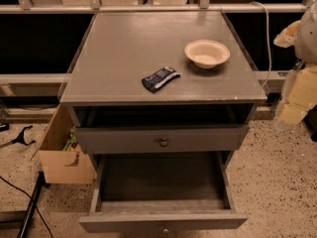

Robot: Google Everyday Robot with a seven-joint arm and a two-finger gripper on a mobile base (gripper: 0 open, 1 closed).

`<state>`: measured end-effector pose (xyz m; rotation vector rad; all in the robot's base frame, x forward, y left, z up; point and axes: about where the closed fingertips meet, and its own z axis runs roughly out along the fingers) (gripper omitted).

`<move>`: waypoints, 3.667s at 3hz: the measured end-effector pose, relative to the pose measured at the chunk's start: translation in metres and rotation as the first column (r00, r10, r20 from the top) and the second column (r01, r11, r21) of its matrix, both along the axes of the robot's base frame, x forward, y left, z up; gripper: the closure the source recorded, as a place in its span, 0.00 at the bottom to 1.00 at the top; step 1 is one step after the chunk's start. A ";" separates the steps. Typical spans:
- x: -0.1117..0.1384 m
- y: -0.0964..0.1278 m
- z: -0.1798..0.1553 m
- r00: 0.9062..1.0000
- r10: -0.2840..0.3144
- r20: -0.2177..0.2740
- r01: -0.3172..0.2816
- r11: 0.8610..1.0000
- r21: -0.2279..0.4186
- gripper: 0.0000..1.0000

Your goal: Place rxbar blueberry into middle drawer

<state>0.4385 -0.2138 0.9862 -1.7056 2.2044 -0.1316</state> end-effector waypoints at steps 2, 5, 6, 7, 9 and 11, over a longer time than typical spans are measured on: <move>0.020 0.027 -0.005 0.999 -0.039 0.030 0.038 0.999 0.035 0.00; 0.099 0.066 -0.026 0.965 -0.258 0.052 0.245 0.953 0.180 0.00; 0.120 0.067 -0.046 0.929 -0.369 0.033 0.347 0.897 0.274 0.00; 0.131 0.065 -0.068 0.905 -0.425 0.014 0.383 0.830 0.406 0.00; 0.138 0.074 -0.071 0.902 -0.429 0.039 0.371 0.820 0.436 0.00; 0.152 0.110 -0.092 0.908 -0.418 0.011 0.365 0.806 0.465 0.00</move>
Offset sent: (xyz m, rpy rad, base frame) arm 0.0409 0.0451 -0.0150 0.0686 -0.0341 -0.0837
